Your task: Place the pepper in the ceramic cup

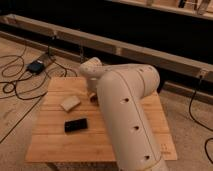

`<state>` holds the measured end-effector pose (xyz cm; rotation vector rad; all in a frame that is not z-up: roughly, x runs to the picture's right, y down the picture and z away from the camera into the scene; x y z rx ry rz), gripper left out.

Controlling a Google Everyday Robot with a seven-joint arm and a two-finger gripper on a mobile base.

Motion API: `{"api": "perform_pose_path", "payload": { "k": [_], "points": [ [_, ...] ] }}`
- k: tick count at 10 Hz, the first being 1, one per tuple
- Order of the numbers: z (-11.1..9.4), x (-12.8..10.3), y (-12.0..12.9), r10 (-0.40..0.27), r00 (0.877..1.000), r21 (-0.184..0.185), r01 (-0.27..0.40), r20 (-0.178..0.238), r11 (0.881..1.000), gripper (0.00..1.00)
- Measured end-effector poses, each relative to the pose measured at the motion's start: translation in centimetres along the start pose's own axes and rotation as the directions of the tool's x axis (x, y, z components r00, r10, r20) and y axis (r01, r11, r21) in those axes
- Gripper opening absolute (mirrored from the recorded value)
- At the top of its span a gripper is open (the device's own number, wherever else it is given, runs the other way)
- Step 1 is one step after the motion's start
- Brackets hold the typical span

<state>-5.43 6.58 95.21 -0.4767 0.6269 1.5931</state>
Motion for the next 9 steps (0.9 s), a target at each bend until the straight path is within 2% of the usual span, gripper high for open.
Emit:
{"api": "perform_pose_path", "payload": {
  "k": [3, 6, 8, 9],
  "points": [
    [0.4, 0.8, -1.3, 0.030, 0.999, 0.020, -0.030, -0.017, 0.999, 0.65],
    [0.5, 1.9, -2.1, 0.044, 0.998, 0.024, -0.043, -0.034, 0.999, 0.65],
    [0.4, 1.7, -2.2, 0.053, 0.998, 0.015, -0.053, -0.024, 0.998, 0.65],
    [0.1, 0.7, -2.6, 0.070, 0.998, 0.009, -0.070, 0.001, 0.998, 0.65]
  ]
}}
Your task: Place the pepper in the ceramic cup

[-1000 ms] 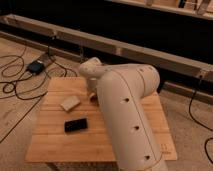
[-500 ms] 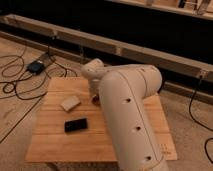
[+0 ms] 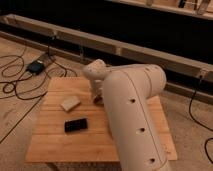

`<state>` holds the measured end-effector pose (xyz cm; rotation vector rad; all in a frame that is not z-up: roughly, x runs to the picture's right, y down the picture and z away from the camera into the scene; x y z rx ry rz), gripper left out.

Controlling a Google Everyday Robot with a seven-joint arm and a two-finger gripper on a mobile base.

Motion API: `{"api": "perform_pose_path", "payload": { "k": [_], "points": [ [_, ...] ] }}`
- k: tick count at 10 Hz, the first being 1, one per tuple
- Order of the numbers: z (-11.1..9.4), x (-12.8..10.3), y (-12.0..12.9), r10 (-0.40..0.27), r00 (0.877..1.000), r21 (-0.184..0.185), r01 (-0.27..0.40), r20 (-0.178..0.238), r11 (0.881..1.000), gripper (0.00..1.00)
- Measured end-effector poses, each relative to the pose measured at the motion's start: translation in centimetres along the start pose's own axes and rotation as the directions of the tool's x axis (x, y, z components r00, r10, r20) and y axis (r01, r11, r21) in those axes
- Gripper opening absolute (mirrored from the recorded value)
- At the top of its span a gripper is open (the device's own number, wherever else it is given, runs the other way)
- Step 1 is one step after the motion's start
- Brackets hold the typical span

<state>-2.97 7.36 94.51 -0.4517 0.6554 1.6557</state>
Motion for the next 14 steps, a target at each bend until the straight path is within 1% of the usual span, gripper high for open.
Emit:
{"api": "perform_pose_path", "payload": {
  "k": [1, 4, 6, 8, 10, 11, 14],
  "points": [
    [0.0, -0.7, -0.1, 0.017, 1.000, -0.011, -0.017, 0.016, 1.000, 0.65],
    [0.2, -2.0, -0.6, 0.050, 0.998, -0.026, -0.049, 0.040, 0.998, 0.65],
    [0.5, -2.6, -0.7, 0.052, 0.998, -0.030, -0.051, 0.047, 0.998, 0.65],
    [0.6, -3.3, -0.6, 0.019, 0.997, -0.032, -0.017, 0.069, 0.999, 0.65],
    [0.7, -4.0, -0.3, -0.030, 0.995, -0.032, 0.033, 0.097, 0.999, 0.65],
    [0.8, -4.1, -0.2, -0.049, 0.993, -0.032, 0.053, 0.105, 0.998, 0.65],
    [1.4, -3.9, -0.2, -0.082, 0.991, -0.026, 0.085, 0.103, 0.996, 0.65]
  ]
}}
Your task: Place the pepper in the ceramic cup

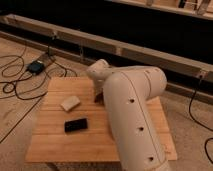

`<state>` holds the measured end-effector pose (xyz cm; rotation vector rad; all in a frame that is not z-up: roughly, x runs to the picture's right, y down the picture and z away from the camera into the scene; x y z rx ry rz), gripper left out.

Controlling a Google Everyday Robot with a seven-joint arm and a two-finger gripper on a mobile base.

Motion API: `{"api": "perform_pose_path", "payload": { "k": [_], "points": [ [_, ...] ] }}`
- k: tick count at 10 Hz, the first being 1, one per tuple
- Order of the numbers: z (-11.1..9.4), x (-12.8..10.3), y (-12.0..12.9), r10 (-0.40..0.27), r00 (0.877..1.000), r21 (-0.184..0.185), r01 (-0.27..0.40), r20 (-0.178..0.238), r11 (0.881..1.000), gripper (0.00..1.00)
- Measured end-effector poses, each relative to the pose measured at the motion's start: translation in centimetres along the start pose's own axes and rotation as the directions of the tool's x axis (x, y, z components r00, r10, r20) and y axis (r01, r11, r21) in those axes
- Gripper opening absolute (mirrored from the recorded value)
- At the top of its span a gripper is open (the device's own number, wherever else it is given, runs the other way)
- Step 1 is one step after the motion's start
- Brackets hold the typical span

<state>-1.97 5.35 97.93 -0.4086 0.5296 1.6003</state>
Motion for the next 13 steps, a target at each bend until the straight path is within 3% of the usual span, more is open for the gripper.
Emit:
{"api": "perform_pose_path", "payload": {
  "k": [2, 8, 9, 13],
  "points": [
    [0.3, 0.3, -0.2, -0.003, 1.000, -0.001, 0.003, -0.012, 1.000, 0.62],
    [0.0, 1.2, 0.7, -0.033, 0.999, -0.033, 0.032, -0.038, 0.999, 0.05],
    [-0.2, 1.3, 0.7, -0.039, 0.998, -0.038, 0.038, -0.039, 0.999, 0.00],
    [-1.5, 2.3, 2.1, -0.075, 0.996, -0.057, 0.072, -0.043, 0.996, 0.00]
  ]
}}
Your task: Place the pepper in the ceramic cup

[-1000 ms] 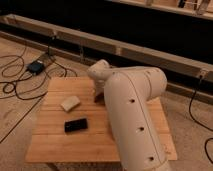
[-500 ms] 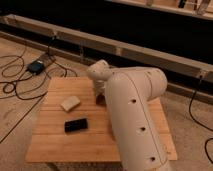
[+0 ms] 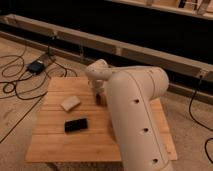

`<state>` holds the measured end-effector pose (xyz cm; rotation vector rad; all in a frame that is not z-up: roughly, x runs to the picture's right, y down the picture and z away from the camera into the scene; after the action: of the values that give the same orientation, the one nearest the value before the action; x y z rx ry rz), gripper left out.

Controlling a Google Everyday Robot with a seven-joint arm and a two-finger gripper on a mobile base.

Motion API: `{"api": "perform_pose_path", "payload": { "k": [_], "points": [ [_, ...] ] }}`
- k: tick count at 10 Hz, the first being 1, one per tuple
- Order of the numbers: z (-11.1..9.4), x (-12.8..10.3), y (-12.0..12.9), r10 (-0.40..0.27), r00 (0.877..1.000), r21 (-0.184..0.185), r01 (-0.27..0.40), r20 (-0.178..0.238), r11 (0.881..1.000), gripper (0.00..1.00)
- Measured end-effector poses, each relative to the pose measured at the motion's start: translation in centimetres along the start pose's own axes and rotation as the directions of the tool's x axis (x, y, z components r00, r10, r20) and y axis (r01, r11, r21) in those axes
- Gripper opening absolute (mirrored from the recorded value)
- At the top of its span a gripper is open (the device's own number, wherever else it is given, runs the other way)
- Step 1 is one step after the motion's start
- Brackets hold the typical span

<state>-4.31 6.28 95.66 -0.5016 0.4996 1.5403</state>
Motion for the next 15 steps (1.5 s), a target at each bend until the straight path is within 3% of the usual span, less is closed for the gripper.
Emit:
{"api": "perform_pose_path", "payload": {
  "k": [8, 15],
  "points": [
    [-4.0, 3.0, 1.8, -0.019, 1.000, -0.005, 0.019, 0.013, 1.000, 0.00],
    [-12.2, 4.5, 2.2, -0.045, 0.994, 0.001, 0.045, 0.103, 0.999, 0.00]
  ]
}}
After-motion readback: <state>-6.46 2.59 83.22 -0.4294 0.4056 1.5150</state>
